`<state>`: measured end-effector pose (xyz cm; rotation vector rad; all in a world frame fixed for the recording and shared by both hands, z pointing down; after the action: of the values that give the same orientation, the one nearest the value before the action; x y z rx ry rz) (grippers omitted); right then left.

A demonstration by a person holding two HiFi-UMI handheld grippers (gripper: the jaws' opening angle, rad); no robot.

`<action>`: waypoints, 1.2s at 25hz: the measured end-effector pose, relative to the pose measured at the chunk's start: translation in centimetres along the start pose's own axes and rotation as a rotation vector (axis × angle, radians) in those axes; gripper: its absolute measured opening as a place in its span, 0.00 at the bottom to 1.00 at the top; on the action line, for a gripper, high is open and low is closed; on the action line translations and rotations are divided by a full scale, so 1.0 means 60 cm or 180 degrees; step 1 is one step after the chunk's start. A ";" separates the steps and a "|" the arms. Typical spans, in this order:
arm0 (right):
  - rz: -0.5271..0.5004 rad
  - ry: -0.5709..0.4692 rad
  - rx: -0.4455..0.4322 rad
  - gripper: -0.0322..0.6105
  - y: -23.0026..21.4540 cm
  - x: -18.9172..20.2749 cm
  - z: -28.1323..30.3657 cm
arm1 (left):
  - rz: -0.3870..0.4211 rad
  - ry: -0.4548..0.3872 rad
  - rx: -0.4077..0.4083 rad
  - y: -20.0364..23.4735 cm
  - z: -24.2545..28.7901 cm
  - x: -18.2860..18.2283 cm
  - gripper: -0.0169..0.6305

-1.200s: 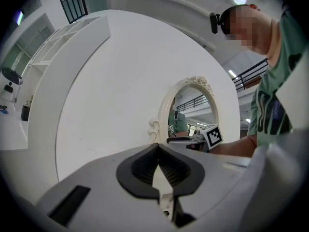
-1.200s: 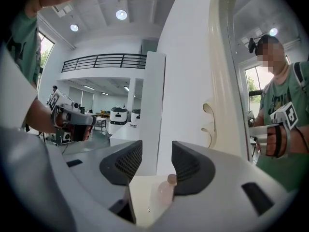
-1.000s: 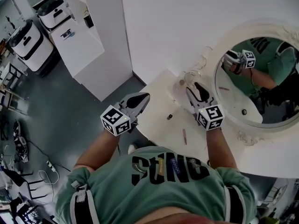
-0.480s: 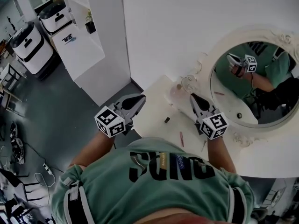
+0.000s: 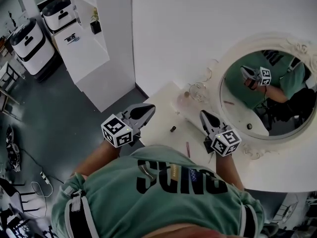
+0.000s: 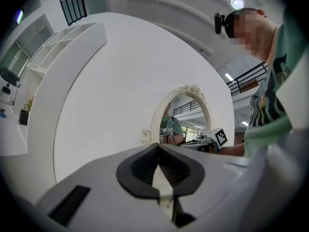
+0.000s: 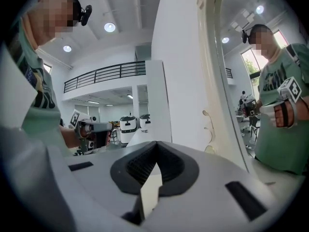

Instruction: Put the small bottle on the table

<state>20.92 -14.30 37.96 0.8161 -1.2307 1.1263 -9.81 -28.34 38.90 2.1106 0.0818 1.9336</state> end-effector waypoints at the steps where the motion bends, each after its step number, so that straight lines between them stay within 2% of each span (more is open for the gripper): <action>1: 0.0011 0.0004 -0.0001 0.04 -0.002 0.001 0.000 | -0.0008 0.0004 0.0018 -0.001 0.004 0.002 0.03; 30: -0.0165 0.0065 -0.0116 0.04 0.003 0.008 0.004 | -0.0033 0.0026 -0.0030 -0.008 -0.001 0.013 0.03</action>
<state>20.66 -14.36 38.45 0.8029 -1.2034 1.0652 -9.73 -27.67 39.55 2.0922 0.0851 1.9331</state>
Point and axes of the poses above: the fingertips, and each gripper's own axes: z forward along the fingers, y to its left, x out of its underside, the point moved 10 cm from there along -z, backward along the fingers
